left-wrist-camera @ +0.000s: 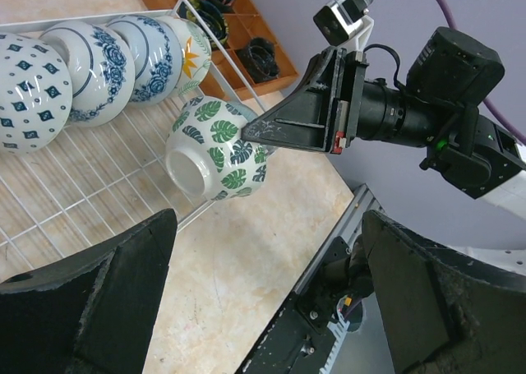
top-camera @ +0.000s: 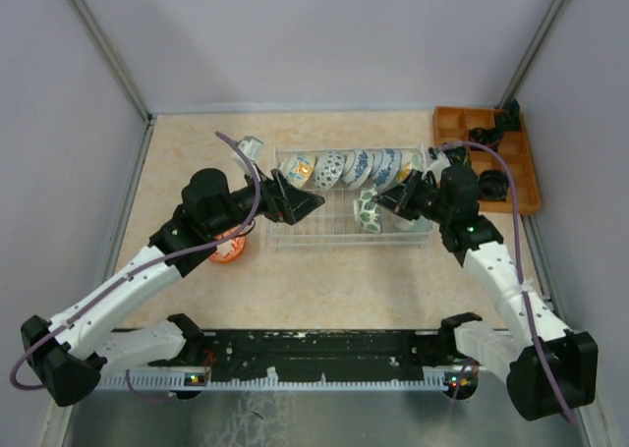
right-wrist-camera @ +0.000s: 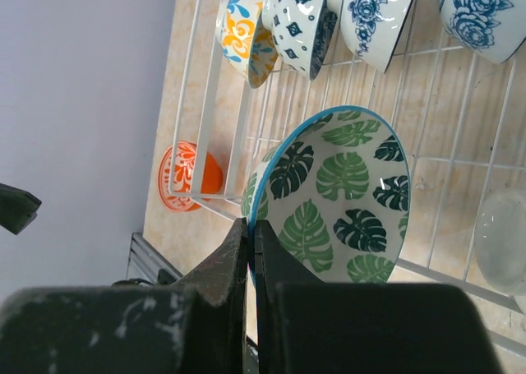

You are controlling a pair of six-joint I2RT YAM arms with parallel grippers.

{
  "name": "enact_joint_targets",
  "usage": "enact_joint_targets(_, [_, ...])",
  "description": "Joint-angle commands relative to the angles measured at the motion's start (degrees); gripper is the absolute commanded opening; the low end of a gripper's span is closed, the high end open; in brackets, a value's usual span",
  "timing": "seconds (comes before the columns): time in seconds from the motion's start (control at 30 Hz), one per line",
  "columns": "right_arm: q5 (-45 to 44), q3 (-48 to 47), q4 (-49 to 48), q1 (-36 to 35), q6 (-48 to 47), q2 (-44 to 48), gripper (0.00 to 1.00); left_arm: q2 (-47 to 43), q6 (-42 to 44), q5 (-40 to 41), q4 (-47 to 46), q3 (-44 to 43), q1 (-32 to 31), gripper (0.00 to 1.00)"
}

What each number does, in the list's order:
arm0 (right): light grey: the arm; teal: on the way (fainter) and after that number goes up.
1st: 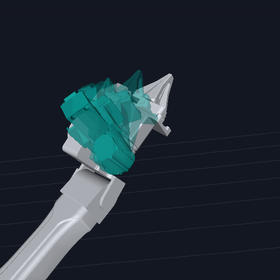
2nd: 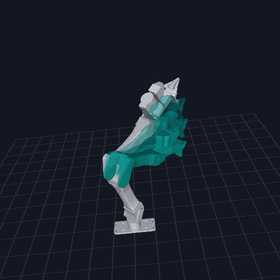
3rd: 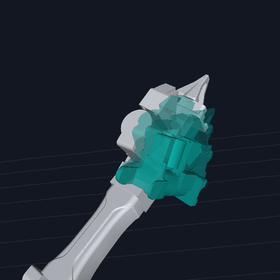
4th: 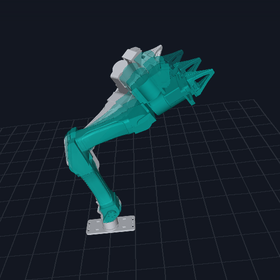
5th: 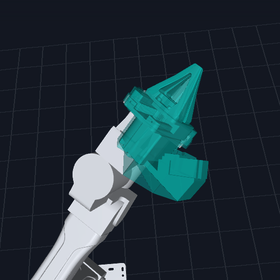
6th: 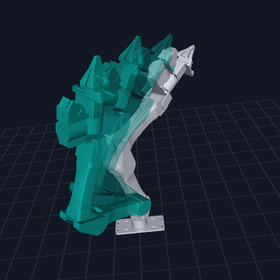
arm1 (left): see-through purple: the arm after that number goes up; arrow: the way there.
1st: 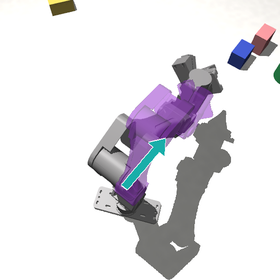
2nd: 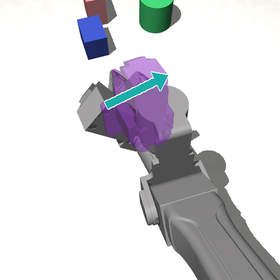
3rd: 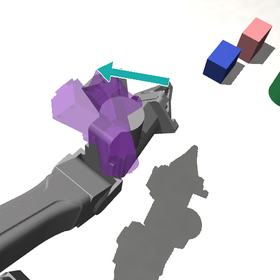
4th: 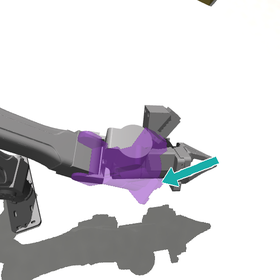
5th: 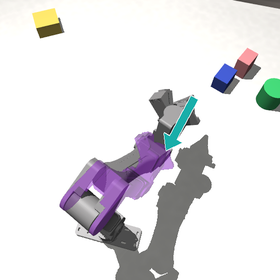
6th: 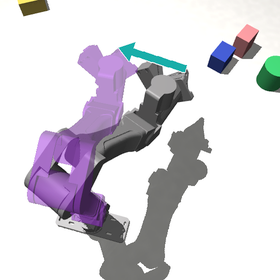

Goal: Load the bowls into the dish rack
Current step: Place the bowl in the dish rack.

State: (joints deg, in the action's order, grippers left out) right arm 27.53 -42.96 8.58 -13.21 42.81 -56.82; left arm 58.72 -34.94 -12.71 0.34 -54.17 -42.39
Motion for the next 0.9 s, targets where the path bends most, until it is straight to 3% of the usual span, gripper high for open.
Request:
enact_joint_targets(0.0, [0.4,1.4,-6.6,0.5,2.6,1.3,0.00,0.3,-0.1,-1.1,-2.3,-1.2,-0.4,1.00])
enact_joint_targets(0.6, [-2.4,5.8,-14.5,0.6,6.2,-1.6,0.00,0.6,0.5,-1.0,-2.5,-0.9,-0.4,1.00])
enact_joint_targets(0.87, [-2.7,8.6,-17.4,0.6,7.2,-2.5,0.00,4.9,1.2,-0.3,-2.1,-2.8,-0.4,1.00])
